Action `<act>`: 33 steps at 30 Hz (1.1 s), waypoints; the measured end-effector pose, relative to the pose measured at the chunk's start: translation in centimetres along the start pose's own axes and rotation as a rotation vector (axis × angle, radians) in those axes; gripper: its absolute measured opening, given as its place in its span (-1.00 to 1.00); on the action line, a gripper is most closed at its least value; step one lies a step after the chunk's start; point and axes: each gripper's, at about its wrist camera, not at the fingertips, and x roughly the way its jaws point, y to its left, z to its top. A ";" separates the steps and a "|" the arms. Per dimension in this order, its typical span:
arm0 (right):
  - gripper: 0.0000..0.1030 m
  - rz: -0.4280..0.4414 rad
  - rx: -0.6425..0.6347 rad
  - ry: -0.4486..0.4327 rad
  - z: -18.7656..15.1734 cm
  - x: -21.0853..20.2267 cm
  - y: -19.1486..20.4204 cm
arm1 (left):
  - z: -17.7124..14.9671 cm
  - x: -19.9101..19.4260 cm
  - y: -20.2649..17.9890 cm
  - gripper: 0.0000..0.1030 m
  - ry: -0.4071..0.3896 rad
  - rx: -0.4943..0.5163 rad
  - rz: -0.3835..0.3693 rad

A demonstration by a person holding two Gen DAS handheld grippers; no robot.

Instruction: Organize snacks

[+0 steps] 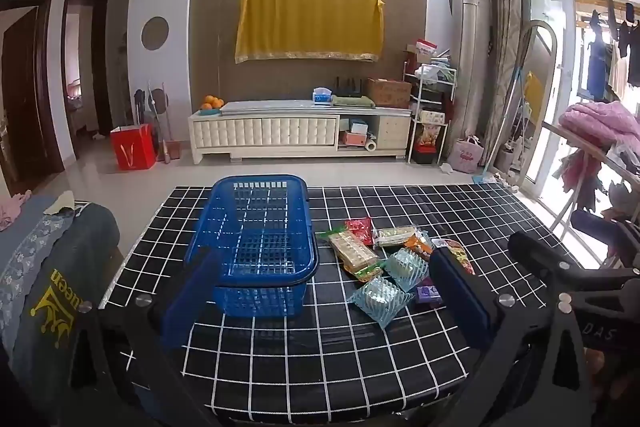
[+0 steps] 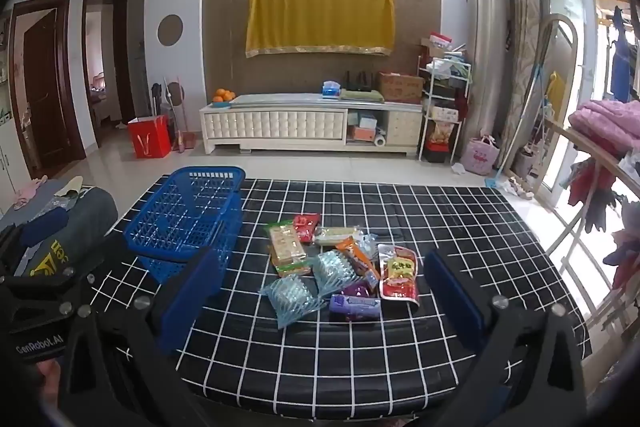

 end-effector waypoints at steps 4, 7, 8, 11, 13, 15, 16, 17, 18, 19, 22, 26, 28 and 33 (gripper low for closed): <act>1.00 -0.008 -0.001 0.001 0.0 -0.2 0.1 | -0.2 -0.3 -0.3 0.99 -0.008 0.018 0.005; 1.00 0.008 0.009 0.015 0.0 0.2 -0.4 | -0.5 -0.6 -0.3 0.99 -0.007 0.013 0.002; 1.00 0.008 0.008 0.016 0.0 0.1 -0.4 | -0.5 -0.7 -0.3 0.99 -0.007 0.014 0.001; 1.00 0.011 0.010 0.019 0.0 -0.3 -0.4 | -0.1 -0.5 -0.3 0.99 0.002 0.027 0.008; 1.00 0.012 0.009 0.020 -0.1 -0.6 -0.3 | -0.2 0.0 -0.4 0.99 0.009 0.027 0.005; 1.00 0.013 0.011 0.026 -0.2 0.3 -0.2 | -0.1 0.1 -0.5 0.99 0.009 0.027 0.007; 1.00 0.013 0.012 0.026 -0.2 0.2 -0.2 | 0.0 0.1 -0.4 0.99 0.011 0.025 0.008; 1.00 0.011 0.013 0.026 -0.2 0.3 -0.1 | 0.1 0.1 -0.4 0.99 0.013 0.024 0.008; 1.00 0.013 0.013 0.026 -0.2 0.3 -0.1 | 0.1 0.2 -0.3 0.99 0.014 0.022 0.008; 1.00 0.015 0.011 0.026 -0.3 0.3 -0.1 | 0.1 0.2 -0.3 0.99 0.015 0.020 0.009; 1.00 0.018 0.010 0.028 -0.2 0.1 0.1 | 0.0 0.2 -0.4 0.99 0.015 0.022 0.010; 1.00 0.020 0.010 0.029 -0.3 0.2 0.0 | -0.1 0.1 -0.5 0.99 0.012 0.026 0.015; 1.00 0.018 0.009 0.029 -0.3 0.2 0.1 | -0.1 0.1 -0.6 0.99 0.012 0.025 0.014; 1.00 0.024 0.013 0.031 -0.4 0.2 0.0 | -0.1 0.2 -0.4 0.99 0.012 0.026 0.014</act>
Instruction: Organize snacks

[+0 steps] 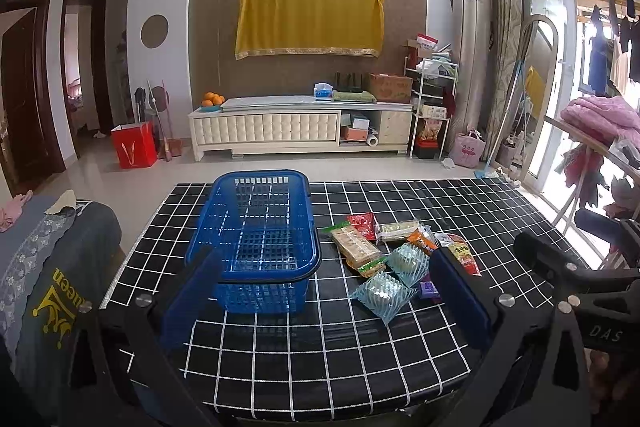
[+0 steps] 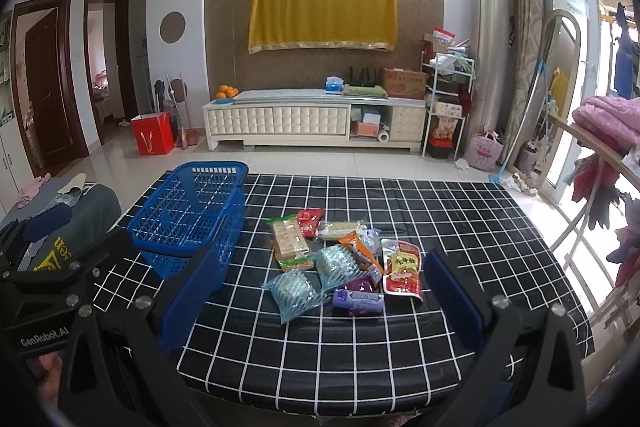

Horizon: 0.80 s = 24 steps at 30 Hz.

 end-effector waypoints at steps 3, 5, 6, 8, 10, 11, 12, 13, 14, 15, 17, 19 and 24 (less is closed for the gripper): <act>1.00 -0.002 -0.002 -0.002 -0.1 0.1 0.0 | 0.0 0.0 0.1 0.99 -0.004 0.005 0.003; 1.00 -0.003 -0.005 -0.001 0.0 0.1 0.0 | 0.0 0.0 0.2 0.99 -0.006 0.004 0.004; 1.00 -0.003 -0.005 0.000 -0.1 0.3 -0.1 | 0.0 0.0 0.2 0.99 -0.007 0.003 0.002; 1.00 -0.002 -0.004 0.001 -0.1 0.3 -0.1 | 0.0 0.0 0.2 0.99 -0.006 0.001 0.001; 1.00 -0.001 -0.003 0.002 -0.1 0.3 0.0 | 0.1 0.0 0.2 0.99 -0.007 0.003 0.002; 1.00 -0.001 -0.003 0.003 0.0 0.3 0.0 | 0.1 0.0 0.2 0.99 -0.007 0.002 0.001; 1.00 -0.001 -0.004 0.001 0.0 0.3 0.0 | 0.1 0.1 0.2 0.99 -0.007 0.003 0.000; 1.00 -0.002 -0.004 0.001 0.0 0.3 0.0 | 0.1 0.2 0.2 0.99 -0.006 0.002 0.000; 1.00 -0.001 -0.005 0.001 -0.1 0.3 0.0 | 0.1 0.1 0.2 0.99 -0.007 0.003 0.000; 1.00 0.001 -0.004 0.000 -0.1 0.3 0.1 | 0.1 0.1 0.1 0.99 -0.008 0.003 0.001; 1.00 0.002 -0.002 -0.001 -0.1 0.3 0.1 | 0.1 0.1 0.1 0.99 -0.010 0.005 0.004; 1.00 0.002 0.000 -0.002 -0.1 0.3 0.1 | 0.1 -0.1 0.1 0.99 -0.017 0.009 0.009; 1.00 0.003 -0.002 0.003 -0.1 0.4 0.1 | 0.2 -0.1 0.1 0.99 -0.018 0.011 0.007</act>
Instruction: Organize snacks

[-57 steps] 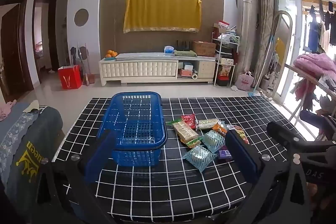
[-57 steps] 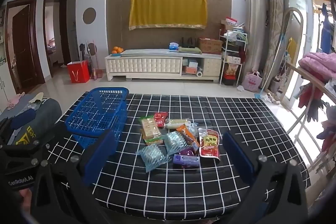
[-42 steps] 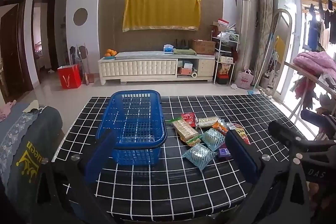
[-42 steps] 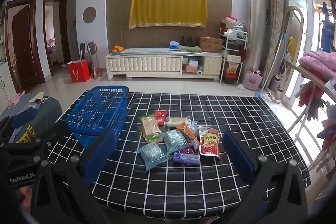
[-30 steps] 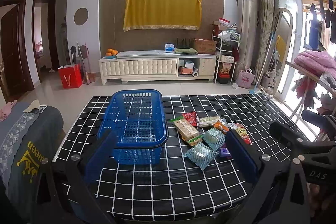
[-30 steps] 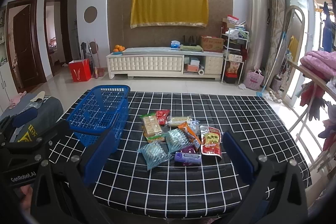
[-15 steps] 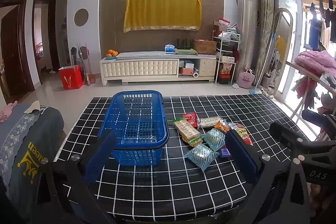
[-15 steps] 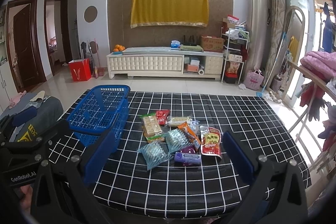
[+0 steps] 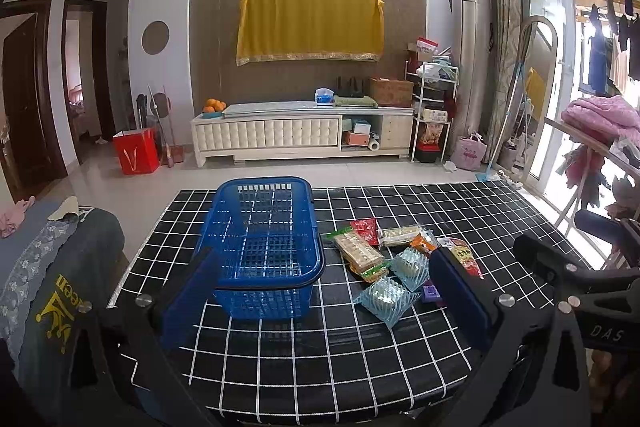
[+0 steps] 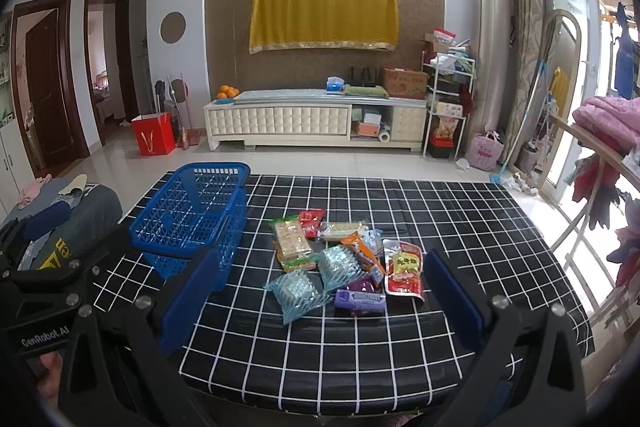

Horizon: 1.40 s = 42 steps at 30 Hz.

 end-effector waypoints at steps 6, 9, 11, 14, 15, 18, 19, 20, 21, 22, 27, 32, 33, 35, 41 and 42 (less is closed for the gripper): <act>1.00 0.004 0.002 0.004 0.0 -0.1 0.0 | 0.0 0.0 0.1 0.99 0.002 -0.003 0.003; 1.00 0.005 0.002 0.004 0.0 -0.1 0.1 | 0.0 0.0 0.2 0.99 0.004 -0.005 0.002; 1.00 0.009 0.003 0.005 0.1 -0.2 0.1 | -0.1 0.0 0.2 0.99 0.004 -0.007 0.002; 1.00 0.011 0.006 0.010 0.0 -0.1 0.0 | -0.1 0.0 0.3 0.99 0.007 -0.011 -0.003; 1.00 0.011 0.006 0.011 0.0 -0.1 0.0 | -0.2 0.0 0.3 0.99 0.007 -0.010 -0.001; 1.00 0.010 0.006 0.009 0.0 -0.1 0.0 | -0.2 0.0 0.2 0.99 0.007 -0.006 0.000; 1.00 0.008 0.005 0.008 0.0 -0.2 0.0 | -0.2 0.0 0.2 0.99 0.007 -0.007 -0.001; 1.00 0.007 0.003 0.007 0.0 -0.2 0.1 | -0.1 0.0 0.2 0.99 0.008 -0.008 -0.002; 1.00 0.008 0.003 0.008 -0.1 -0.2 0.1 | -0.1 0.0 0.2 0.99 0.008 -0.009 -0.002; 1.00 0.010 0.004 0.010 -0.1 -0.1 0.1 | -0.1 0.0 0.2 0.99 0.008 -0.008 -0.001; 1.00 0.014 0.005 0.011 -0.1 -0.2 0.0 | -0.2 0.0 0.2 0.99 0.009 -0.009 -0.001; 1.00 0.024 0.012 0.010 0.0 -0.3 0.0 | -0.2 -0.1 0.1 0.99 0.008 -0.005 0.006; 1.00 0.026 0.013 0.009 0.0 -0.3 0.0 | -0.2 -0.1 0.1 0.99 0.009 -0.006 0.005; 1.00 0.032 0.015 0.012 0.2 -0.2 -0.2 | -0.2 0.0 0.2 0.99 0.012 -0.011 0.002; 1.00 0.039 0.014 0.018 0.8 0.5 -0.9 | 0.5 0.4 -0.1 0.99 0.009 -0.008 0.000; 1.00 0.043 0.011 0.019 1.1 0.6 -1.1 | 0.6 0.6 -0.3 0.99 0.010 -0.006 0.000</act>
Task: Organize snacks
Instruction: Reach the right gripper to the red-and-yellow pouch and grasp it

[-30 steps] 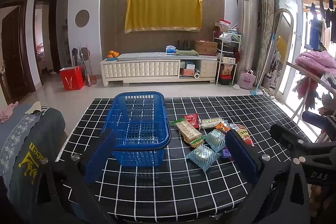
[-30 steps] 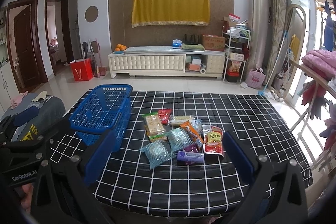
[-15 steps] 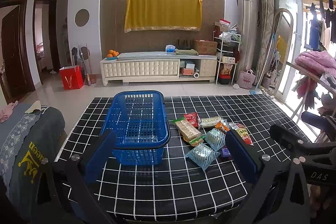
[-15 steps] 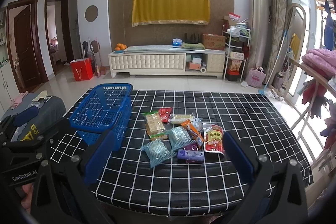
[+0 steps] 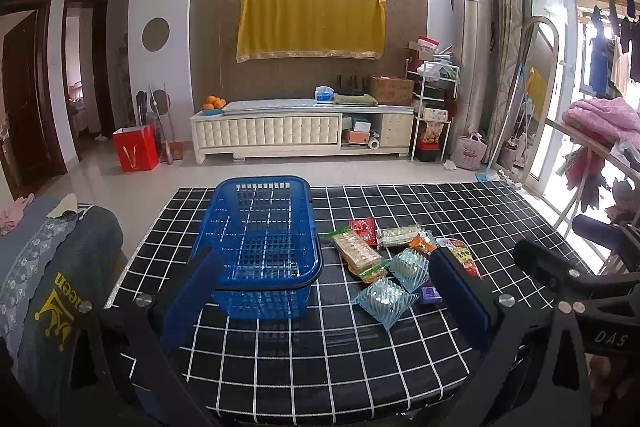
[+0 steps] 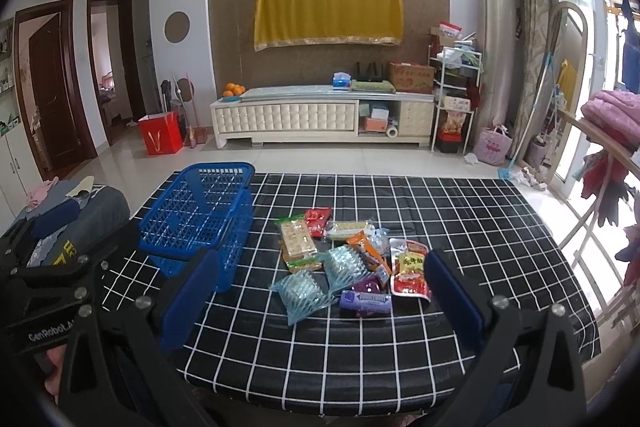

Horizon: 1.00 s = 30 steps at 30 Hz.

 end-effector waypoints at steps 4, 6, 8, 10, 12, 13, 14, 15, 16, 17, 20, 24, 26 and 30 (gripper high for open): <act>1.00 -0.010 0.005 -0.002 1.1 0.9 -1.8 | 1.0 0.9 -0.8 0.99 -0.006 0.008 -0.008; 1.00 -0.018 0.019 0.005 1.6 1.6 -3.1 | 1.4 1.7 -1.5 0.99 -0.003 0.018 -0.019; 1.00 -0.025 0.032 0.017 1.9 2.4 -4.6 | 1.9 2.9 -2.6 0.99 0.002 0.036 -0.036; 1.00 -0.032 0.051 0.038 2.1 3.5 -6.3 | 2.3 4.4 -3.7 0.99 0.015 0.043 -0.068; 1.00 -0.040 0.063 0.054 2.2 4.5 -7.8 | 2.6 5.9 -4.6 0.99 0.045 0.032 -0.095; 1.00 -0.049 0.070 0.062 2.3 5.1 -8.6 | 2.8 6.7 -5.2 0.99 0.058 0.028 -0.103; 1.00 -0.057 0.075 0.071 2.4 5.6 -9.3 | 2.9 7.7 -5.9 0.99 0.068 0.029 -0.110; 1.00 -0.062 0.081 0.080 2.3 6.1 -10.0 | 3.0 8.4 -6.4 0.99 0.076 0.032 -0.112; 1.00 -0.066 0.086 0.091 2.2 6.6 -10.5 | 3.1 9.5 -7.2 0.99 0.091 0.036 -0.111; 1.00 -0.066 0.094 0.108 2.2 7.3 -11.2 | 3.2 10.3 -7.6 0.99 0.102 0.036 -0.112; 1.00 -0.056 0.119 0.165 1.3 9.3 -13.1 | 2.9 13.0 -9.1 0.99 0.147 0.031 -0.112; 1.00 -0.041 0.144 0.262 -0.2 12.7 -15.1 | 2.0 16.6 -10.5 0.99 0.223 0.016 -0.109; 1.00 -0.036 0.156 0.310 -0.8 14.4 -15.8 | 1.4 18.1 -11.2 0.99 0.256 0.017 -0.098; 1.00 -0.028 0.161 0.374 -1.8 17.2 -16.8 | 0.3 20.9 -12.4 0.99 0.315 0.035 -0.085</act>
